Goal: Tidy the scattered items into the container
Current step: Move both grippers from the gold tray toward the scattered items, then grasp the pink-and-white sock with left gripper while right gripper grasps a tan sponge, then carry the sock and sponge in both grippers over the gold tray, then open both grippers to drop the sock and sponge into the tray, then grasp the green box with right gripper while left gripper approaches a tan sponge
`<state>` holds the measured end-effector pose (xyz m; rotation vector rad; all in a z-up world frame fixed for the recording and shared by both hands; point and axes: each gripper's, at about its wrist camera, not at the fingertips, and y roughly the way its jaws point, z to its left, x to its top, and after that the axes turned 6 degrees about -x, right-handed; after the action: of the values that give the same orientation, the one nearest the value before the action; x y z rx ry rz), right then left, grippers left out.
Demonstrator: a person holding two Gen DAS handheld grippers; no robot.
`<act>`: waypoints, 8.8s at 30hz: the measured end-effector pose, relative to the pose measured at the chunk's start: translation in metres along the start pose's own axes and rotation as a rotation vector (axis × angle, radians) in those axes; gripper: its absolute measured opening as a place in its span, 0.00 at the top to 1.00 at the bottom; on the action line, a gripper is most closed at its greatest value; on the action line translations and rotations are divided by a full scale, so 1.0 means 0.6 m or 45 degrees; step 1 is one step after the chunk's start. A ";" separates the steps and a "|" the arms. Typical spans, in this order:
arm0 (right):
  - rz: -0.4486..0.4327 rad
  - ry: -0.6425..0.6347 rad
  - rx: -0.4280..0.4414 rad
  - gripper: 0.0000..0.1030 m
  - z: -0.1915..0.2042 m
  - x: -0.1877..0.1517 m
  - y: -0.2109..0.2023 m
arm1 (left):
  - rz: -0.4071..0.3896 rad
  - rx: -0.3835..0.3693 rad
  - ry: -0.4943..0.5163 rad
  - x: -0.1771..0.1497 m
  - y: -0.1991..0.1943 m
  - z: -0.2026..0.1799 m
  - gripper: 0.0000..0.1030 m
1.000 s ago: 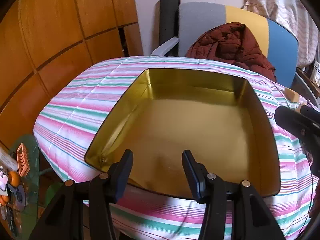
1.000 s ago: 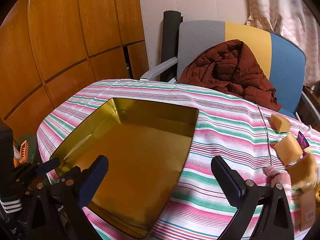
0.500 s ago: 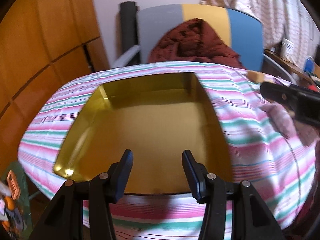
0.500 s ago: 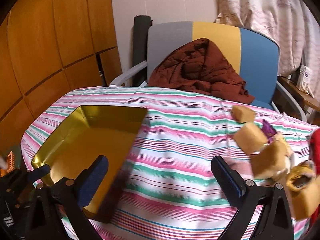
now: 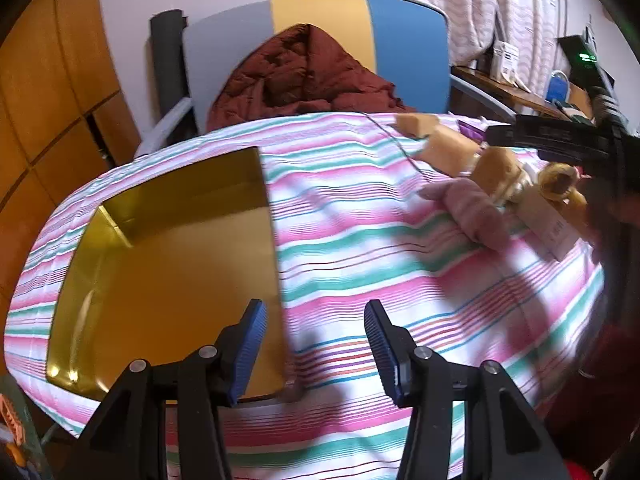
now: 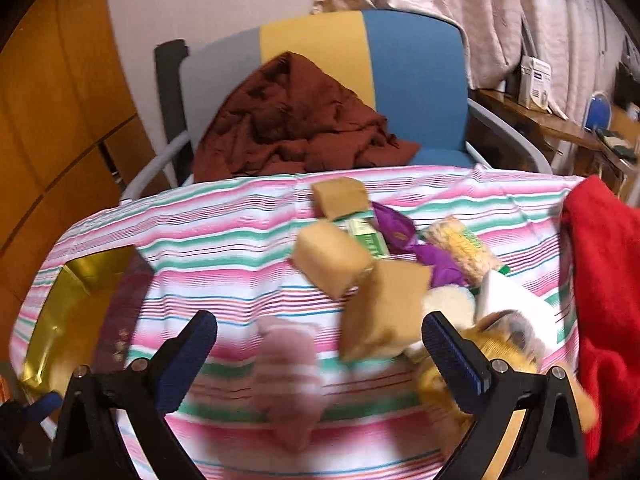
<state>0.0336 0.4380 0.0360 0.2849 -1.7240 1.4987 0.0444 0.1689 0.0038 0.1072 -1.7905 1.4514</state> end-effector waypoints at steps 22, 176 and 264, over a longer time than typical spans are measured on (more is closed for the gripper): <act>0.156 -0.034 -0.193 0.32 -0.065 0.015 0.094 | 0.051 -0.447 0.068 0.075 0.078 -0.125 0.50; 0.245 -0.163 0.612 0.19 0.530 0.010 0.081 | -0.065 0.086 -0.664 0.028 0.034 0.478 0.53; 0.083 -0.082 -0.115 0.33 -0.008 0.065 0.183 | -0.034 -0.318 -0.116 0.049 0.047 -0.036 0.52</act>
<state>-0.0594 0.4842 -0.0163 0.2341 -1.8621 1.4677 0.0213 0.2084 0.0004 0.0690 -2.0217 1.2100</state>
